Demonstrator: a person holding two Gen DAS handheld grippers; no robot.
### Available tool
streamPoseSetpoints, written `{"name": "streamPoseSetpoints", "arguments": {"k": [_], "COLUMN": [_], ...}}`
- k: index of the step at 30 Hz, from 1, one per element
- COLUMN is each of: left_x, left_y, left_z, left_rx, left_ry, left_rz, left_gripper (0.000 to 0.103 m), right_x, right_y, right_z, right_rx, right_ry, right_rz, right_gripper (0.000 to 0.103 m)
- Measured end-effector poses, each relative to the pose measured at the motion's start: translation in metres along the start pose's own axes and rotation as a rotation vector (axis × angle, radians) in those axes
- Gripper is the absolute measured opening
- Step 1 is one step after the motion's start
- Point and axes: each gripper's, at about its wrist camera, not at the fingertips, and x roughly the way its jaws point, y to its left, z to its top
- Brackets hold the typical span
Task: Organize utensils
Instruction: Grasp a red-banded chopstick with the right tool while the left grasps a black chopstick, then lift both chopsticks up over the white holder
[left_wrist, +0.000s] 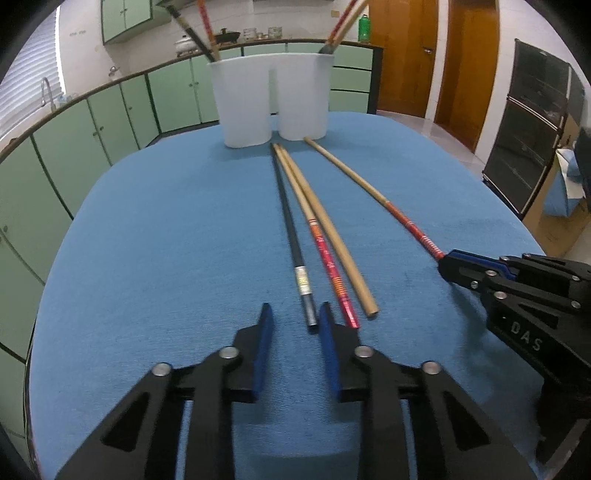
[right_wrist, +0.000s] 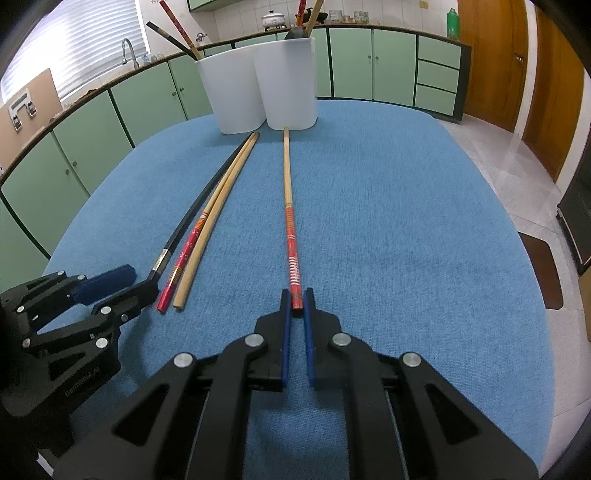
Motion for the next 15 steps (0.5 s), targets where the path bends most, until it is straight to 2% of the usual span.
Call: {"name": "streamPoseSetpoints", "arguments": {"k": [3, 15], "left_x": [0.000, -0.007], "left_y": [-0.003, 0.002], "left_z": [0.000, -0.001], "left_rx": [0.008, -0.025], "left_ry": [-0.002, -0.022], "left_rz": [-0.016, -0.030], "left_gripper": [0.008, 0.007], "right_x": [0.001, -0.009], "right_y": [0.000, 0.002], "right_z": [0.000, -0.001], "right_rx": [0.000, -0.004], "right_ry": [-0.001, -0.031], "right_rz": [0.001, 0.019], "right_gripper": [0.006, 0.005]}}
